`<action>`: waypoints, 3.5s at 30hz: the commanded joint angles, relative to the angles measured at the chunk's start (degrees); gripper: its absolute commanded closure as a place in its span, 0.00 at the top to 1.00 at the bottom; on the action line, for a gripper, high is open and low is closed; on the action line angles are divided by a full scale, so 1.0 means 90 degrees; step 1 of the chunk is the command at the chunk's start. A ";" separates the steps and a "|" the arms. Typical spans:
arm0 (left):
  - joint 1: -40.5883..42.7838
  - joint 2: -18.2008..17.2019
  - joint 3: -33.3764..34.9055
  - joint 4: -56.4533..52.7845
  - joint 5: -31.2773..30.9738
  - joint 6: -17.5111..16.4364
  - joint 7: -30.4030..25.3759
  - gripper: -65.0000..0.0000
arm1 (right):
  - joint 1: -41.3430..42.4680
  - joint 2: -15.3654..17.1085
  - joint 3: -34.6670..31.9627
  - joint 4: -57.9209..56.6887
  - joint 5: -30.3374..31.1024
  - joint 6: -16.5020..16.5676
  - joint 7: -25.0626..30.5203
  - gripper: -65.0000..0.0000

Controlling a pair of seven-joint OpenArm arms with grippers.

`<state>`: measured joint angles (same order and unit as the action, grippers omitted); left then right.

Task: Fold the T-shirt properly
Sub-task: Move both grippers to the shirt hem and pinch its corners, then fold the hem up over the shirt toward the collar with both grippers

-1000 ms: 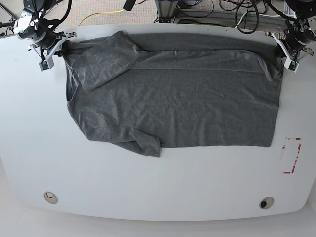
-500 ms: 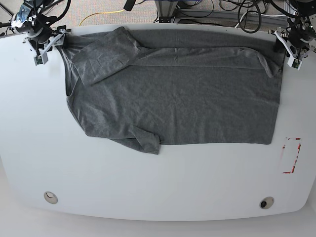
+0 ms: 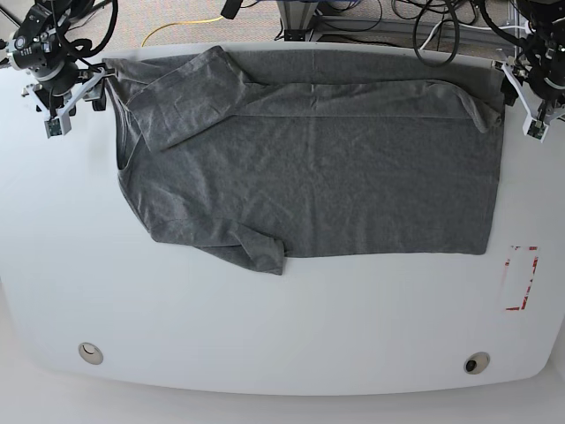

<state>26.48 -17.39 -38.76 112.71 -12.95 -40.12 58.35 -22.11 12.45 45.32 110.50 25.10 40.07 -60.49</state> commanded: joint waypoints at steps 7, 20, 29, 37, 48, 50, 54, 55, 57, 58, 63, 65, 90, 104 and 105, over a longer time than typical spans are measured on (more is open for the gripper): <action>-0.1003 -0.0075 -0.0045 0.0083 0.0086 0.0013 0.0086 0.53 | 0.1182 0.0107 -0.0811 0.0094 -0.0626 -0.0008 0.0084 0.54; -0.3113 0.0237 0.1108 -0.0474 0.1971 0.0013 0.0086 0.53 | 0.3350 -0.0020 -0.1983 -0.1538 -0.1710 -0.0008 0.0103 0.54; -0.3777 0.0433 0.1245 -0.1080 0.2049 0.0013 0.0086 0.53 | 0.4513 -0.0011 -0.2130 -0.3755 -0.2267 -0.0008 0.1119 0.54; -0.3807 0.0433 0.1274 -0.1177 0.2049 0.0013 0.0076 0.53 | 0.5099 0.0116 -0.2130 -0.5660 -0.2511 -0.0008 0.2301 0.54; -0.3807 0.0433 0.1255 -0.1324 0.2049 0.0013 0.0066 0.54 | 0.5187 0.0097 -0.2139 -0.6402 -0.2569 -0.0008 0.2848 0.48; -0.3914 0.0433 0.1264 -0.1607 0.2049 0.0013 0.0057 0.54 | 0.5177 0.0097 -0.2139 -0.6412 -0.2569 -0.0008 0.2848 0.36; -0.4461 0.0413 0.1255 -0.2594 0.2049 0.0013 -0.0236 0.54 | 0.5177 0.0019 -0.2149 -0.6412 -0.2579 -0.0008 0.2848 0.08; -0.4520 0.0413 0.1264 -0.2799 0.2049 0.0013 -0.0373 0.54 | 0.5177 0.0009 -0.2149 -0.6412 -0.2579 -0.0008 0.2848 0.04; -0.4647 0.0413 0.1274 -0.3395 0.2049 0.0013 -0.0871 0.54 | 0.5177 0.0009 -0.2149 -0.6412 -0.2579 -0.0008 0.2848 0.00; -0.4705 0.0413 0.1274 -0.3678 0.2049 0.0013 -0.1106 0.54 | 0.5177 0.0009 -0.2149 -0.6412 -0.2579 -0.0008 0.2848 0.00; -0.5243 0.0374 0.1430 -0.5465 0.2049 0.0487 -0.2092 0.68 | 0.5177 0.0009 -0.2149 -0.6412 -0.2579 -0.0008 0.2848 0.00; -0.5409 0.0257 0.1430 -0.6052 0.2040 0.0741 -0.2424 0.69 | 0.5177 0.0009 -0.2149 -0.6412 -0.2589 -0.0008 0.2848 0.00; -0.6112 -0.0320 0.1421 -0.8005 0.2010 0.1298 -0.3772 0.69 | 0.5060 -0.0011 -0.2139 -0.6392 -0.2569 -0.0008 0.2838 0.00; -0.6532 -0.0066 0.1430 -0.8660 0.2010 0.0760 -0.3841 0.68 | 0.5030 -0.0020 -0.2130 -0.6392 -0.2560 -0.0008 0.2838 0.00; -0.6532 -0.0046 0.1430 -0.8660 0.2010 0.0712 -0.3782 0.68 | 0.5030 -0.0020 -0.2130 -0.6392 -0.2560 -0.0008 0.2838 0.00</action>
<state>-31.27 -17.41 -26.00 34.30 5.08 -32.86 21.85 22.31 11.88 26.20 52.40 3.01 39.92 -33.61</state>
